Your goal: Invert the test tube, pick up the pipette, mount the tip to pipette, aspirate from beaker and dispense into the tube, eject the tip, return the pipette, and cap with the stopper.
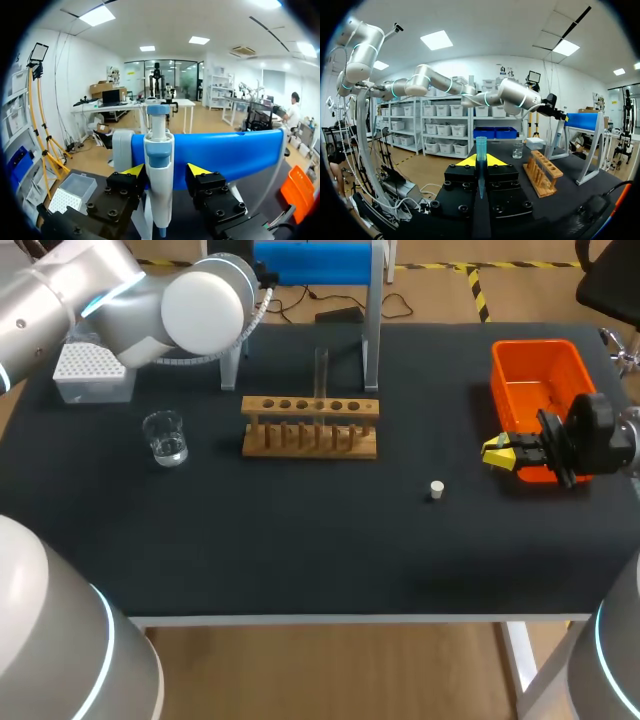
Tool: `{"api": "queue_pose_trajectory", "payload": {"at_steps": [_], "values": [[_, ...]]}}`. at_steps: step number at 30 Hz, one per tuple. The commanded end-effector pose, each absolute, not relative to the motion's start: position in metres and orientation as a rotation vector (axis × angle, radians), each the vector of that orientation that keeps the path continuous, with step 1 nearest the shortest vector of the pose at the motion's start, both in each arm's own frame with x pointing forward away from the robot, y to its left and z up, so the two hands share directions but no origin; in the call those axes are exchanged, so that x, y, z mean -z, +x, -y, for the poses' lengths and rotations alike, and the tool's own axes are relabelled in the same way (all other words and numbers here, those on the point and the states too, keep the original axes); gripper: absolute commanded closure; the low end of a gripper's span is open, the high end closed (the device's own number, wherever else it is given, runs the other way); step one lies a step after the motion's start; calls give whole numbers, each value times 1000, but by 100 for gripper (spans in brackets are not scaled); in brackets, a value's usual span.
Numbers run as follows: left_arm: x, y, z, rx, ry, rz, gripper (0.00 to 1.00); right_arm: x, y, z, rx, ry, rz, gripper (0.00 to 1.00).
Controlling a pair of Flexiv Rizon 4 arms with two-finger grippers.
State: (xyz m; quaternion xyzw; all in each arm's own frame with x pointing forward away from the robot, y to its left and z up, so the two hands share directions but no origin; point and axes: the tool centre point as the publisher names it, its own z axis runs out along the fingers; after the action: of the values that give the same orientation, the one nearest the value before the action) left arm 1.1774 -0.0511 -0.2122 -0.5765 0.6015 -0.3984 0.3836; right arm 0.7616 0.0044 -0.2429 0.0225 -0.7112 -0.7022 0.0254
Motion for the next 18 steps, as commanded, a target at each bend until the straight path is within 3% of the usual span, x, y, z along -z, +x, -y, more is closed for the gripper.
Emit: {"api": "queue_pose_trajectory", "payload": {"at_steps": [1,16,18], "values": [[215,1183,52,1018,-1472,-1534,51,243,761,-4,2172,69,2200,100],[216,1184,53,1019,-1475,-1535,52,243,761,-4,2172,69,2200,100],[216,1184,53,1019,-1477,-1534,62,243,761,-4,2172,69,2200,100]]}}
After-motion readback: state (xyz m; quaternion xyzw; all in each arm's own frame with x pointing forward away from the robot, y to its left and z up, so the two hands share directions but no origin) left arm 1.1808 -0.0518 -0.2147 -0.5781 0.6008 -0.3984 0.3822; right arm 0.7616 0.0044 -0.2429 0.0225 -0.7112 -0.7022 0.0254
